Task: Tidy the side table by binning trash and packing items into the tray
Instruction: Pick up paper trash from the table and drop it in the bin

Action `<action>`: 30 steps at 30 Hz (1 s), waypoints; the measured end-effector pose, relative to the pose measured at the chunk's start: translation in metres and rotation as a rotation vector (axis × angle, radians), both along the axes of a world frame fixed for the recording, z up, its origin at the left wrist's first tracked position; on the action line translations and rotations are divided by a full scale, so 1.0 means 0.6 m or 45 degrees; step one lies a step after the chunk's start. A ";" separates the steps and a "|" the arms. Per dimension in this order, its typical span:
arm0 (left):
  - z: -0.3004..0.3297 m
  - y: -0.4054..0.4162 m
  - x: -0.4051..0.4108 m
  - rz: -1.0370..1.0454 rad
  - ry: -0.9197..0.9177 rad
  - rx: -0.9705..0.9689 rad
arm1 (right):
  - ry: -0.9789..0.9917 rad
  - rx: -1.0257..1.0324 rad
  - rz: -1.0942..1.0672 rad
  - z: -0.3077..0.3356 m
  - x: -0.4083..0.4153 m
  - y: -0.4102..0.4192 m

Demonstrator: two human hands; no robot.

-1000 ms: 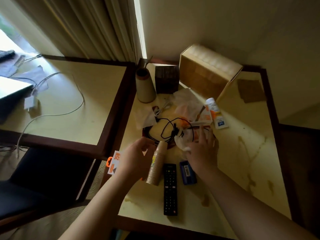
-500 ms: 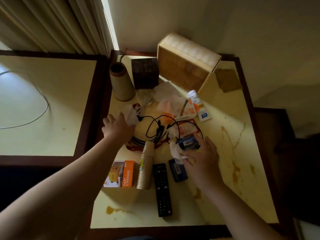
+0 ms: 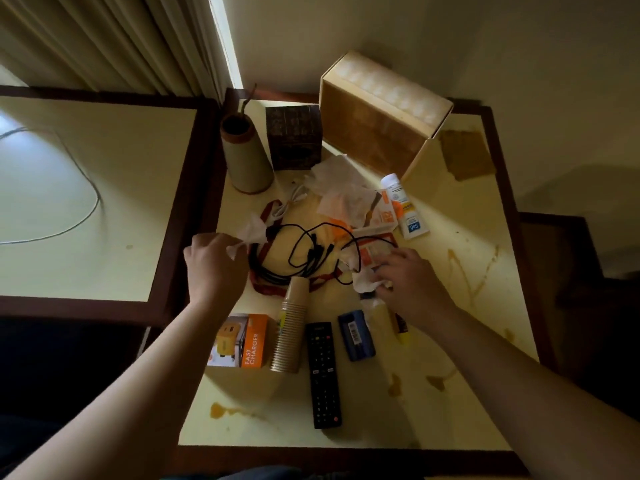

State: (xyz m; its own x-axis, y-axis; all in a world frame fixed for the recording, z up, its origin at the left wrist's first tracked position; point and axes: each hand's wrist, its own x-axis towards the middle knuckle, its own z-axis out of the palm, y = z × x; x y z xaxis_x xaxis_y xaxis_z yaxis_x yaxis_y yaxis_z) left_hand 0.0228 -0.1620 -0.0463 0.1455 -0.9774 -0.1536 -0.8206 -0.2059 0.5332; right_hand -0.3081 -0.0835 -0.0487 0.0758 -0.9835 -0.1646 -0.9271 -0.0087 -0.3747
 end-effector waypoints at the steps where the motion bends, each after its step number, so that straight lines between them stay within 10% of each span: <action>1: 0.012 0.014 0.000 -0.013 0.025 -0.018 | -0.015 -0.010 0.045 -0.001 -0.003 -0.015; 11: 0.058 0.147 0.017 -0.071 0.106 -0.005 | -0.001 -0.023 0.506 -0.034 0.005 -0.080; 30: 0.098 0.001 -0.222 -0.595 -0.012 -0.090 | -0.177 -0.193 -0.269 0.011 -0.062 0.023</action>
State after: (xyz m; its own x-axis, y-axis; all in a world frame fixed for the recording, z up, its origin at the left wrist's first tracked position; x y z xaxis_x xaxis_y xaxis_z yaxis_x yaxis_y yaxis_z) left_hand -0.1103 -0.1616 0.0122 -0.3117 -0.9464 -0.0851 -0.8215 0.2234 0.5247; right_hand -0.3453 -0.0698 -0.0421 -0.1219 -0.9924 -0.0173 -0.8541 0.1138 -0.5074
